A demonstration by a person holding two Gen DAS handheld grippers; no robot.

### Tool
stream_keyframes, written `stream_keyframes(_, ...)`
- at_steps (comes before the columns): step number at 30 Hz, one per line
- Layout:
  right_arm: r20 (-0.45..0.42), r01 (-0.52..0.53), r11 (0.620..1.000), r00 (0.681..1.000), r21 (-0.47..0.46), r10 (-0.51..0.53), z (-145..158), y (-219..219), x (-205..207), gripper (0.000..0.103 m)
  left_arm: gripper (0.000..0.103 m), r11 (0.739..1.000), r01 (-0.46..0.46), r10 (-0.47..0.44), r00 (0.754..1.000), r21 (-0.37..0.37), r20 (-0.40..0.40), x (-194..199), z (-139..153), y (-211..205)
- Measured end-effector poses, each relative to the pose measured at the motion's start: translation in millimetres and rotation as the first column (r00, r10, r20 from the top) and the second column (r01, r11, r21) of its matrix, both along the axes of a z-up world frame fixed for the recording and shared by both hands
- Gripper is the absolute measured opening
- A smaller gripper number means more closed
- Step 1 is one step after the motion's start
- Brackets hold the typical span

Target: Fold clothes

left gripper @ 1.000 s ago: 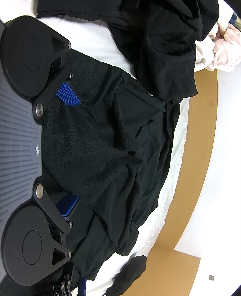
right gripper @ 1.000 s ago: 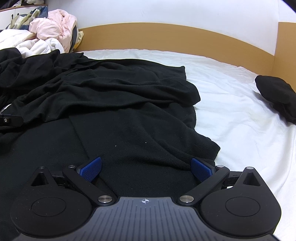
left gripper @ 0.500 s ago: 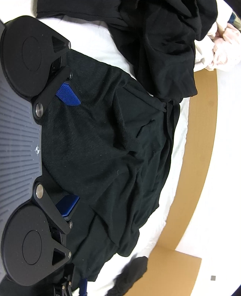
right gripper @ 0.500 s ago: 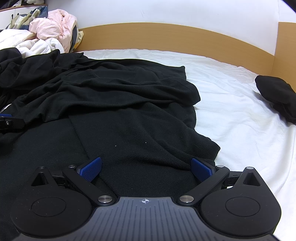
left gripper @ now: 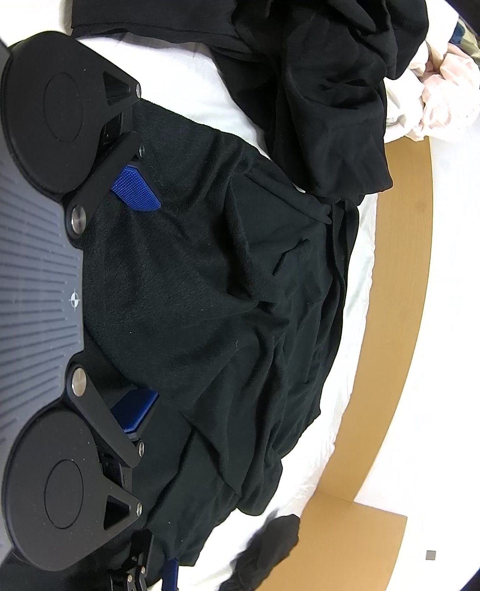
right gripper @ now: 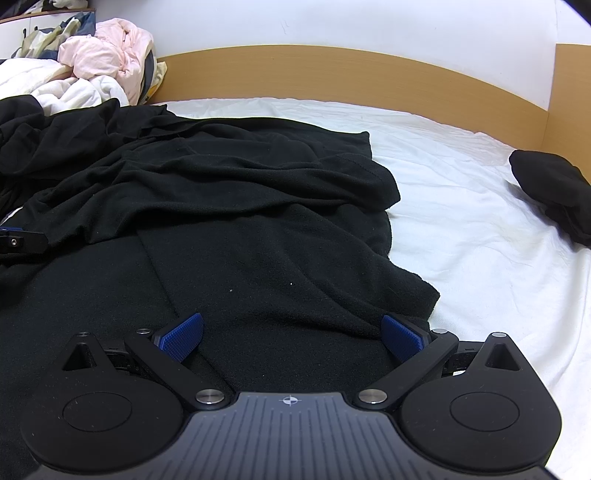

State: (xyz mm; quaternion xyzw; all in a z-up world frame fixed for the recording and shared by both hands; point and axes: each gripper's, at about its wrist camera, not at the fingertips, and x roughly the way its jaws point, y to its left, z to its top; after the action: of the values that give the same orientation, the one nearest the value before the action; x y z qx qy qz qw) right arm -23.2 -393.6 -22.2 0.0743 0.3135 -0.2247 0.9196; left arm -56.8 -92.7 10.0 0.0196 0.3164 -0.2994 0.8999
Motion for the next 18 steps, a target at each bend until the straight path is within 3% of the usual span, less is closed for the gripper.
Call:
stream_keyframes(6,0.0,0.0,1.0,1.0,0.001,0.0,1.5,-0.4,0.3,0.103,0.102,0.998,-0.003,0.002,1.0,0.069,0.022,-2.7,-0.6,-9.9)
stream_keyframes(18,0.0,0.0,1.0,1.0,0.001,0.0,2.1,-0.7,1.2,0.103,0.102,0.999,-0.006,0.006,1.0,0.041,0.013,-0.9,-0.8,-6.3)
